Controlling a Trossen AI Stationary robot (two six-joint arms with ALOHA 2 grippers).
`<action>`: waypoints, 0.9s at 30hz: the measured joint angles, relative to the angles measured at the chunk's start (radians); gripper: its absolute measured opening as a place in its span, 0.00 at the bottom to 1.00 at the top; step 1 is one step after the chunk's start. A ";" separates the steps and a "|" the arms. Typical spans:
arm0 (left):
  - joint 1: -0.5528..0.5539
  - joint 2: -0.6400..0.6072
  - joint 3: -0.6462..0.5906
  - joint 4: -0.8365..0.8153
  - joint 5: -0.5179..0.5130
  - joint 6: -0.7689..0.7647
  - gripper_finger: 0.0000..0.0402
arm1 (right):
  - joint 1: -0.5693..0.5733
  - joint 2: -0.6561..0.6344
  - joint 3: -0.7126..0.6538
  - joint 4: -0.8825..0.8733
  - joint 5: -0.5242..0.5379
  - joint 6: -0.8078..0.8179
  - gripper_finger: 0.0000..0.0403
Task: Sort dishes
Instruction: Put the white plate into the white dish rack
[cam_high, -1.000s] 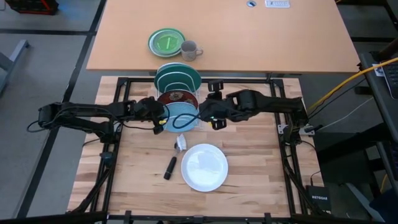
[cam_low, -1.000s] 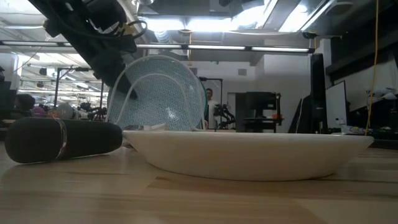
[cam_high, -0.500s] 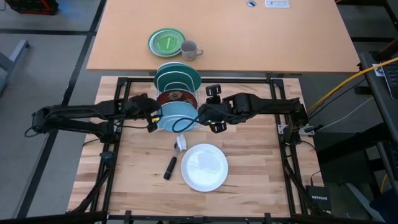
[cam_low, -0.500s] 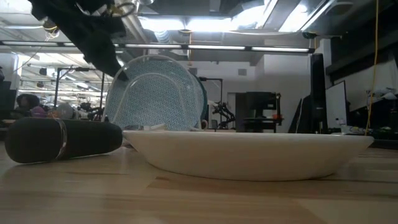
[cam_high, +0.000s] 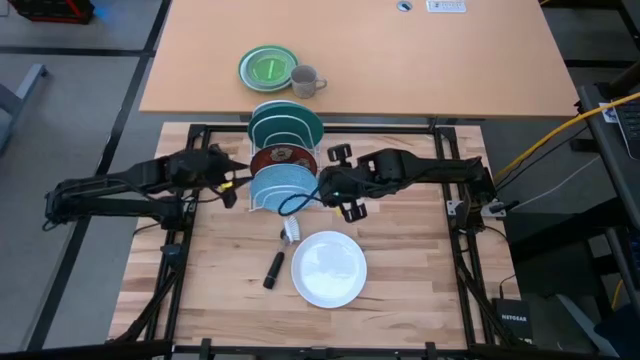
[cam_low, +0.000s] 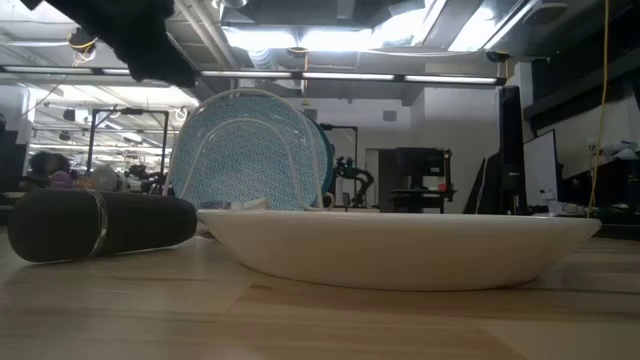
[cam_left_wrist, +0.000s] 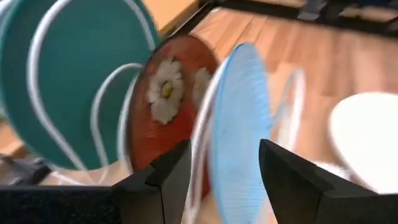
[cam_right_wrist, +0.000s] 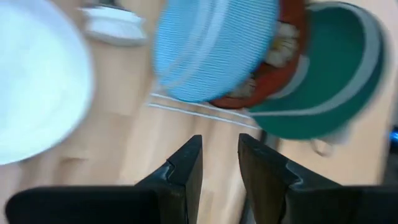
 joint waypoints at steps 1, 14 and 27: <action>-0.006 -0.014 0.000 0.000 0.021 -0.023 0.44 | 0.004 -0.001 -0.012 0.001 -0.032 -0.012 0.27; -0.224 -0.009 -0.020 0.048 0.270 -0.473 0.41 | 0.128 -0.001 -0.393 0.021 -0.129 -0.095 0.27; -0.532 0.379 -0.157 0.682 0.164 -0.796 0.41 | 0.418 -0.001 -0.590 0.211 -0.204 0.165 0.27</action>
